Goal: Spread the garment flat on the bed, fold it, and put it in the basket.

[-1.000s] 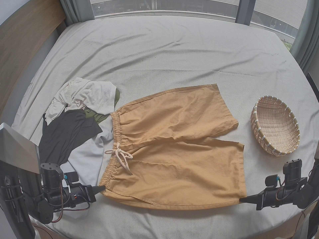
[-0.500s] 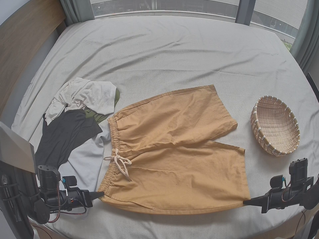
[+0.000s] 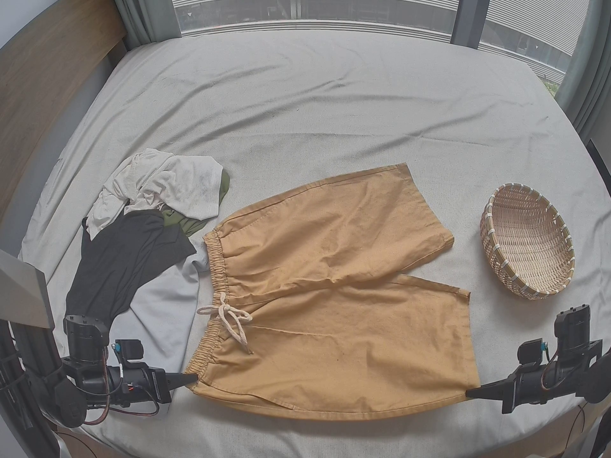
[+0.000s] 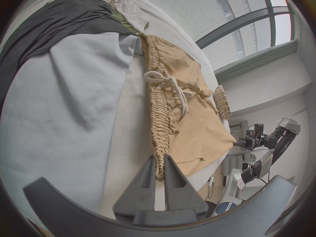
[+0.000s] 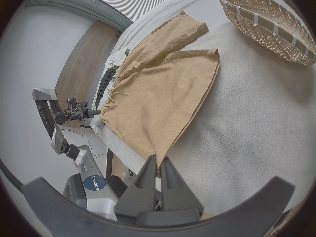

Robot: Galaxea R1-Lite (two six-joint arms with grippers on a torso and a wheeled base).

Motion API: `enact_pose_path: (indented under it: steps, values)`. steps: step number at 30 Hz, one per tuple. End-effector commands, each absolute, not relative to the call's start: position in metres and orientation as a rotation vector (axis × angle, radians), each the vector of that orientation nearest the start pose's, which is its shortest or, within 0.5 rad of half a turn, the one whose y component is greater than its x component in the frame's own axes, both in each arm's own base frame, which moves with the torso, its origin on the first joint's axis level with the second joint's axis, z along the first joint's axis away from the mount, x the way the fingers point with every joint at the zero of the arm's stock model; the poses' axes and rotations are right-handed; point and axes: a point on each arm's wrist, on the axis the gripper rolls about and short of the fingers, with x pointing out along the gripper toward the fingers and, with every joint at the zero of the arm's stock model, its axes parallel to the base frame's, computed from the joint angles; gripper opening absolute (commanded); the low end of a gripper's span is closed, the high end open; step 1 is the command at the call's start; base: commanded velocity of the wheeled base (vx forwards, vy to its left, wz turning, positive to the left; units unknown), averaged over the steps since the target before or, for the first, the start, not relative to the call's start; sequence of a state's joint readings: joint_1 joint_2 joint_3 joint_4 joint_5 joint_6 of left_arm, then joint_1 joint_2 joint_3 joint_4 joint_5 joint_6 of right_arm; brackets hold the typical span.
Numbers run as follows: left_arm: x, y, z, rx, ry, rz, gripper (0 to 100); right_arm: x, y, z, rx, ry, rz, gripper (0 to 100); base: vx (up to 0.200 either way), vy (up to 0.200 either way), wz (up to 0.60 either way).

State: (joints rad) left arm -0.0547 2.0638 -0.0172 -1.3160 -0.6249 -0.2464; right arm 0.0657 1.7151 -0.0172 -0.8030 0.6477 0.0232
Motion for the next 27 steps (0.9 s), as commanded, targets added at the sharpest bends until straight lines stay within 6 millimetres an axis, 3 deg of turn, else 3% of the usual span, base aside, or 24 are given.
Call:
enact_pose_path:
  steps: [1,5,11,18,27]
  values:
    - [0.202,-0.02,0.014,-0.438,0.744,-0.565,0,0.156,0.021,0.043,0.29,0.836,0.651,0,0.0,0.0,0.0]
    - [0.21,-0.023,0.028,-0.427,0.59,-0.615,0,0.17,0.017,0.058,0.304,0.689,0.68,0,0.0,0.0,0.0]
    - [0.219,-0.037,0.048,-0.467,0.513,-0.663,0,0.192,0.02,0.078,0.342,0.575,0.686,0,0.0,0.0,0.0]
    - [0.247,-0.047,0.069,-0.53,0.401,-0.672,0,0.225,0.021,0.105,0.381,0.463,0.69,0,0.0,0.0,0.0]
    - [0.254,-0.046,0.074,-0.57,0.381,-0.664,0,0.254,0.019,0.137,0.414,0.353,0.689,0,0.0,0.0,0.0]
